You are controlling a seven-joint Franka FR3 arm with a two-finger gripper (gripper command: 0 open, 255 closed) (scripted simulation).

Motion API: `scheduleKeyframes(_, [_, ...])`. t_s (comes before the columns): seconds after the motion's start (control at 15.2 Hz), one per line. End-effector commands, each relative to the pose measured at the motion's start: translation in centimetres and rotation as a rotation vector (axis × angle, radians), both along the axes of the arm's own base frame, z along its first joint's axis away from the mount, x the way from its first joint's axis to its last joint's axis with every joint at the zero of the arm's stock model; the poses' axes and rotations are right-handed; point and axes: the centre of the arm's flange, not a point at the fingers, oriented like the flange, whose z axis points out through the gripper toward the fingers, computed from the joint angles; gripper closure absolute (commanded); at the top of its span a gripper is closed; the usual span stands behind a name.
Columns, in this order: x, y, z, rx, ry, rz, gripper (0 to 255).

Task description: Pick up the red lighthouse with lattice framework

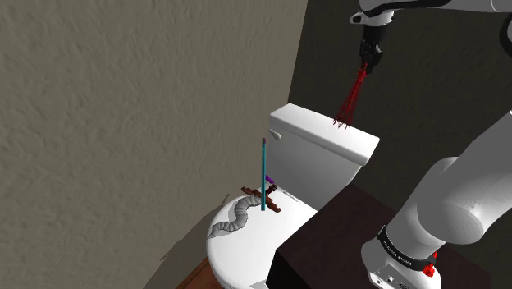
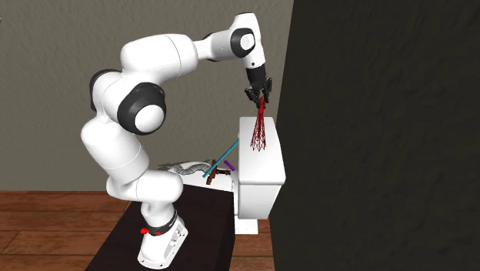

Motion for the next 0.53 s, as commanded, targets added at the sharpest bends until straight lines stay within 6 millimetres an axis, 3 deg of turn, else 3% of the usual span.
scheduleKeyframes(0.0, [0.0,0.1,1.1,0.000,0.000,0.000,255])
scheduleKeyframes(0.33, [0.0,0.1,3.8,0.000,0.000,0.000,255])
scheduleKeyframes(0.46, [0.0,0.1,3.8,0.000,0.000,0.000,255])
